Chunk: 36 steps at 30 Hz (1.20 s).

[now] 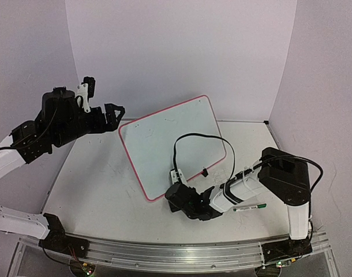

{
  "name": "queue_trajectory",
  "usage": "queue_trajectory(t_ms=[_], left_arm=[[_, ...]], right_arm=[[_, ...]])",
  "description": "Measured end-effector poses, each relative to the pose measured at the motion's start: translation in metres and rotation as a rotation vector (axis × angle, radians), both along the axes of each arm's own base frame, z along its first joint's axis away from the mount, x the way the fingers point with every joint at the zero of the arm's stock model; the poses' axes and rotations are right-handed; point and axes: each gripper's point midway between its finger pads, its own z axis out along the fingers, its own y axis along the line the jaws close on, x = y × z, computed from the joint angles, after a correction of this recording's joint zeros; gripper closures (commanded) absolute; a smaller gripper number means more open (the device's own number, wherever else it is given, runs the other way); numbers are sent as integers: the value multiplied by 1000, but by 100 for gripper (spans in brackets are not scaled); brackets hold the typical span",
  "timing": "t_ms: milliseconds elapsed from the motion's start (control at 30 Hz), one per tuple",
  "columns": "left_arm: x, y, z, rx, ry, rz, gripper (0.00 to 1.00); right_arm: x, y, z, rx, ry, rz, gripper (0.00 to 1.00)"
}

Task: Write a sentence on the whiteboard
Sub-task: Move the whiteboard stand to the center of the board, then adjust the whiteboard at the center of the board.

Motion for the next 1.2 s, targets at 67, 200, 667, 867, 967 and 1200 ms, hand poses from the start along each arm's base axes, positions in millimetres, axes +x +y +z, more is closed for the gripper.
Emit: queue_trajectory(t_ms=[67, 200, 667, 867, 967, 1200], left_arm=[[1, -1, -10, 3, 13, 2, 1], [2, -2, -46, 18, 75, 15, 1], [0, -2, -85, 0, 156, 34, 1], [2, -2, -71, -11, 127, 38, 1], [5, -3, -63, -15, 103, 39, 1], [11, -5, -65, -2, 99, 53, 1]], right_arm=[[2, -12, -1, 15, 10, -83, 100], [3, -26, -3, 31, 15, -185, 100], [-32, -35, 0, 29, 66, -190, 100], [-48, -30, -3, 16, 78, -186, 61], [-49, -31, -4, -1, 77, -185, 35], [-52, -35, 3, -69, 59, -138, 24]])
